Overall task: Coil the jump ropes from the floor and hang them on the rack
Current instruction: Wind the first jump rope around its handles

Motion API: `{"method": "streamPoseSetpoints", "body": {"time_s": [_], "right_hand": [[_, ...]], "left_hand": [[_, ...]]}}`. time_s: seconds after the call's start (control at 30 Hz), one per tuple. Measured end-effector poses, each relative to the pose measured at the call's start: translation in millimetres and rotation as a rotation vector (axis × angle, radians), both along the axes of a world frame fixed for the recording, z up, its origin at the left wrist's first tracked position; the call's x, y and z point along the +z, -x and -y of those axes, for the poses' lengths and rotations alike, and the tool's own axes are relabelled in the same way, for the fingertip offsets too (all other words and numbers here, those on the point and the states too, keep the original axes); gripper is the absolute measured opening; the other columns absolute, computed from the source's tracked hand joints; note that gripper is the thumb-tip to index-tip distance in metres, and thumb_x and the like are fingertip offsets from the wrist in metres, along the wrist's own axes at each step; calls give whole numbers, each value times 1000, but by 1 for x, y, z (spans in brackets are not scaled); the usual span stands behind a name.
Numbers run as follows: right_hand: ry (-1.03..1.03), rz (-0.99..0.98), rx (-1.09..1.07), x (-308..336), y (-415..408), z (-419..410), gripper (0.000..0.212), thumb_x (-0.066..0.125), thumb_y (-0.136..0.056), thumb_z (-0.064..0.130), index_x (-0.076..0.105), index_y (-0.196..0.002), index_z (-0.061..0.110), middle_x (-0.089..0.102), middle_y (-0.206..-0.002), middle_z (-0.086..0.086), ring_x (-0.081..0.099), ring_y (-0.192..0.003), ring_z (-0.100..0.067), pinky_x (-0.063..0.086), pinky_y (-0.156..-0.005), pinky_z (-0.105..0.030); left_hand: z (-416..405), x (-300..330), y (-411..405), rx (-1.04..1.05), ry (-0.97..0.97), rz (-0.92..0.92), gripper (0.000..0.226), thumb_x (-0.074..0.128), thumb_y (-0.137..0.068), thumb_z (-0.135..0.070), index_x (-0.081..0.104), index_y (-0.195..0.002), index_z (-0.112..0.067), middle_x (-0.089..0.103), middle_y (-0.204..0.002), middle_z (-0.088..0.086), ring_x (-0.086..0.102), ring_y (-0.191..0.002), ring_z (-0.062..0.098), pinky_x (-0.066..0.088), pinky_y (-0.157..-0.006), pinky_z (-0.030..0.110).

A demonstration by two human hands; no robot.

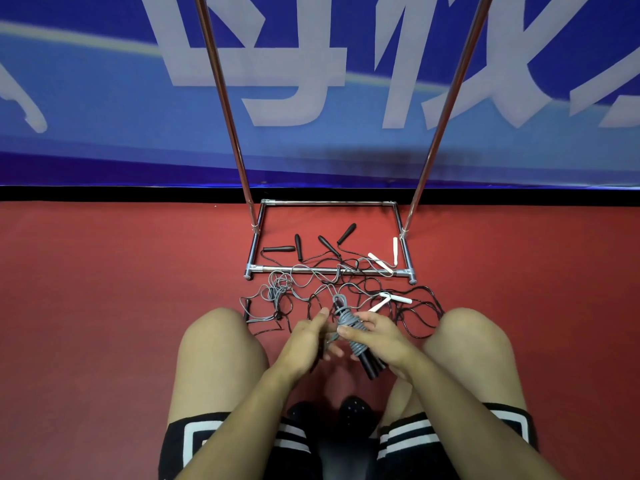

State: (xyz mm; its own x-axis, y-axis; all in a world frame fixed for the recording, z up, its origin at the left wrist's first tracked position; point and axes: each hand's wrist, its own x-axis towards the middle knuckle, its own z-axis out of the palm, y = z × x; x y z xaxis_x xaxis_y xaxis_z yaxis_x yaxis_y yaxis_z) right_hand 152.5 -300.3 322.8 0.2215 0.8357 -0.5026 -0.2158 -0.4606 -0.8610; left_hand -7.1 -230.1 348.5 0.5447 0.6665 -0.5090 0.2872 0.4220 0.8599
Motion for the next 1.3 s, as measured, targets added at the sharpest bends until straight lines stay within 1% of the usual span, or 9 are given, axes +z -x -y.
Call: {"method": "streamPoseSetpoints", "body": {"time_s": [0.1,0.27,0.43,0.67,0.8,0.9,1.03,1.13,1.3], "right_hand": [[4,-39,108,4,0,3,37,82,-85,26,71,-116,8,77,-93,-5,70,-79,-16,55,-66,-30],[-73,6,-3,3,-6,2,32,81,-86,26,71,-111,9,79,-96,-5,71,-86,-18,53,-71,-28],[-100,-16,-3,-6,-3,0,24,78,-89,13,65,-108,4,76,-95,-12,74,-88,-24,57,-74,-32],[-80,-6,-73,-12,-4,-1,32,83,-85,12,69,-113,7,74,-96,-14,71,-85,-26,58,-75,-42],[-31,22,-76,-7,-1,-1,31,83,-85,13,69,-110,2,70,-85,-12,66,-68,-22,57,-60,-31],[-24,-18,-79,-5,-1,0,32,78,-89,11,67,-117,0,67,-90,-13,61,-62,-17,53,-56,-26],[22,-92,-52,-3,2,-2,43,72,-95,32,64,-121,-2,69,-92,-10,62,-64,-18,53,-59,-29],[71,-264,-84,-1,0,-4,51,51,-103,47,65,-121,1,64,-93,-17,62,-64,-24,52,-59,-33],[34,-310,-79,-5,1,-2,42,37,-109,29,62,-130,3,66,-110,-17,64,-82,-27,54,-71,-33]], "left_hand": [[4,3,1,-21,-34,12,57,32,-110,-41,76,-96,-8,74,-68,4,64,-58,19,42,-54,26],[-7,-2,0,8,-18,-9,59,31,-110,-43,74,-104,-4,79,-91,12,53,-42,21,40,-42,25],[-9,-11,1,-111,-183,-110,52,47,-107,-36,71,-68,-13,71,-67,10,40,-39,17,31,-48,27],[-7,-21,-3,-49,-176,-37,49,50,-107,-32,76,-81,1,74,-80,22,49,-45,16,38,-50,25],[-7,-22,-3,-21,-218,-35,51,57,-101,-42,69,-59,-17,56,-57,9,40,-53,19,32,-56,30],[-3,-19,-4,-19,-252,-75,51,59,-100,-45,59,-56,-18,40,-50,0,29,-45,12,23,-48,26],[-2,-22,-2,4,-224,-66,57,61,-96,-55,64,-66,-7,36,-56,0,26,-50,14,22,-49,28],[-3,-22,-1,68,-180,-47,75,64,-84,-69,72,-79,5,42,-60,3,31,-59,19,25,-56,29],[-2,-22,-2,79,-226,-48,49,75,-90,-38,48,-63,-8,29,-57,-2,22,-53,11,20,-52,27]]}}
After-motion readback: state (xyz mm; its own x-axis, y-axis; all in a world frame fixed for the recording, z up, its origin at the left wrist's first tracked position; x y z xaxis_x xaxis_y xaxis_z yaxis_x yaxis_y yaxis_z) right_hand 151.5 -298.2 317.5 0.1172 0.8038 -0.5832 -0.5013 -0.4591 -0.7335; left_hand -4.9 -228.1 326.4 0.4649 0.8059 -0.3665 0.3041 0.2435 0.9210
